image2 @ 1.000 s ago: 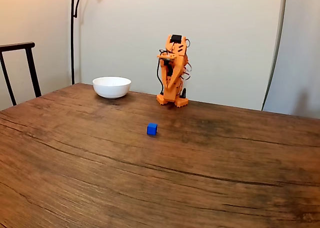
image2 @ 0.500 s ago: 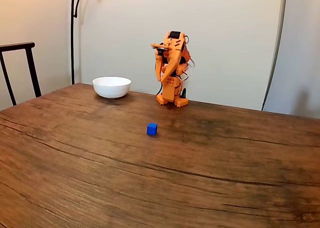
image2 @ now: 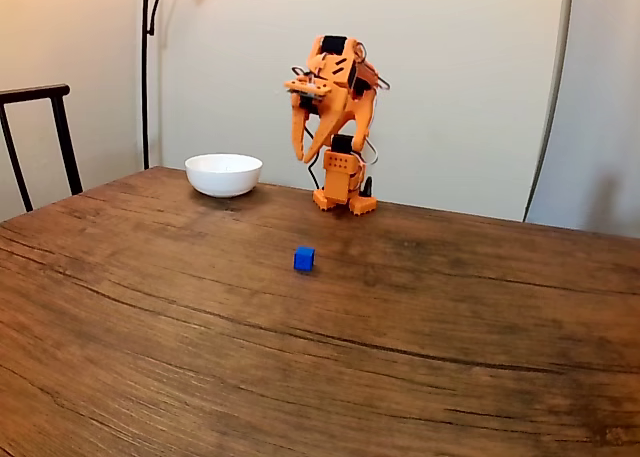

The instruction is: Grasp the cube and drop it in the bowl

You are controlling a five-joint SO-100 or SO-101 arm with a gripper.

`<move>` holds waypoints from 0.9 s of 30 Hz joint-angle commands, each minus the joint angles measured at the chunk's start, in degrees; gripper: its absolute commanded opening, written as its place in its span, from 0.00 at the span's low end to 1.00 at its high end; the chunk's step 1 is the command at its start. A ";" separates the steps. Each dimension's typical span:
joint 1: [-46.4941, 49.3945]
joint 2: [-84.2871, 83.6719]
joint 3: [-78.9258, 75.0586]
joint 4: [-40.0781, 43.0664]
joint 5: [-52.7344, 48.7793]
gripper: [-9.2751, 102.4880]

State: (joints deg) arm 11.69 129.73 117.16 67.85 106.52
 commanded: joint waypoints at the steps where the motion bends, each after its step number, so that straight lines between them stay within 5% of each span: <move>1: -0.70 -6.15 -6.33 -0.88 0.53 0.09; 8: -3.08 -15.82 -7.82 -6.77 0.44 0.10; 13: -4.22 -19.69 -8.17 -7.21 -0.26 0.25; 27: -7.21 -26.81 -8.17 -12.83 -2.99 0.41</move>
State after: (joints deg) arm 5.10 103.89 111.62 56.43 105.29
